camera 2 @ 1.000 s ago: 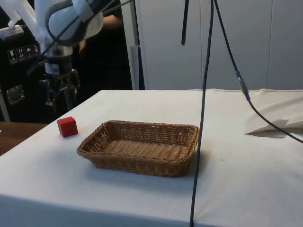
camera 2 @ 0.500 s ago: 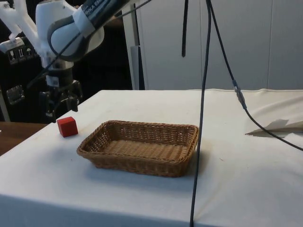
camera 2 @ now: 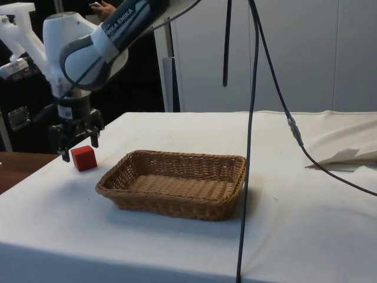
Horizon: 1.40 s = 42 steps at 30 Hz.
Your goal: Pick up the cube and place it into the basket.
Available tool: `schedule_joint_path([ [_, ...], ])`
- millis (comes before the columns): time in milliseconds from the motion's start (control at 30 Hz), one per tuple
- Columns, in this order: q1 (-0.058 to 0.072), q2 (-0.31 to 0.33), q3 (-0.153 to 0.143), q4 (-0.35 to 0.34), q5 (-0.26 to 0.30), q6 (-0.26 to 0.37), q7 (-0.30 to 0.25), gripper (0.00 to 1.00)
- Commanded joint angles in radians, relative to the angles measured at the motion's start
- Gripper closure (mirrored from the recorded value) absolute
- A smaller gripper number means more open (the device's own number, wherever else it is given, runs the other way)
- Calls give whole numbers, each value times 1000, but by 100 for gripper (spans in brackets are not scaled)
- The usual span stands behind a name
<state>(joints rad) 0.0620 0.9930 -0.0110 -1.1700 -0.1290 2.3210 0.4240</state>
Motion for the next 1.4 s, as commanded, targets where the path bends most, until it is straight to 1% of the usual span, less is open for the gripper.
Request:
schedule_joint_path([
  [0,5,15,-9,14,-7,0,22,0],
  [100,6,26,-10,23,-19,-1,48,0],
  [133,0,16,-1,13,-15,0,33,0],
  [167,6,29,-10,26,-23,-2,56,0],
  [267,6,44,-10,40,-43,-3,87,0],
  [400,4,61,-12,59,-60,-8,107,0],
  [433,3,70,-15,71,-63,-9,110,0],
  [467,0,56,-7,52,-59,-1,103,0],
  [500,3,70,-15,71,-63,-9,110,0],
  [600,2,89,-26,97,-63,-13,112,0],
  [700,4,103,-33,119,-62,-17,113,0],
  [733,0,97,-28,107,-60,-4,106,0],
  [767,4,107,-34,126,-62,-19,114,0],
  [800,4,114,-36,138,-62,-22,114,0],
  [833,4,117,-37,143,-62,-23,115,4],
  [867,4,120,-38,148,-62,-24,115,11],
  [933,4,125,-39,158,-61,-28,116,32],
  [967,4,130,-40,165,-61,-31,116,55],
  [1033,4,133,-41,171,-61,-32,116,77],
  [1067,1,126,-37,161,-60,-19,111,86],
  [1100,4,134,-41,173,-61,-33,117,86],
  [1133,4,135,-41,174,-61,-35,117,87],
  [1333,4,137,-41,179,-61,-36,117,88],
  [1367,1,129,-38,167,-60,-23,111,88],
])
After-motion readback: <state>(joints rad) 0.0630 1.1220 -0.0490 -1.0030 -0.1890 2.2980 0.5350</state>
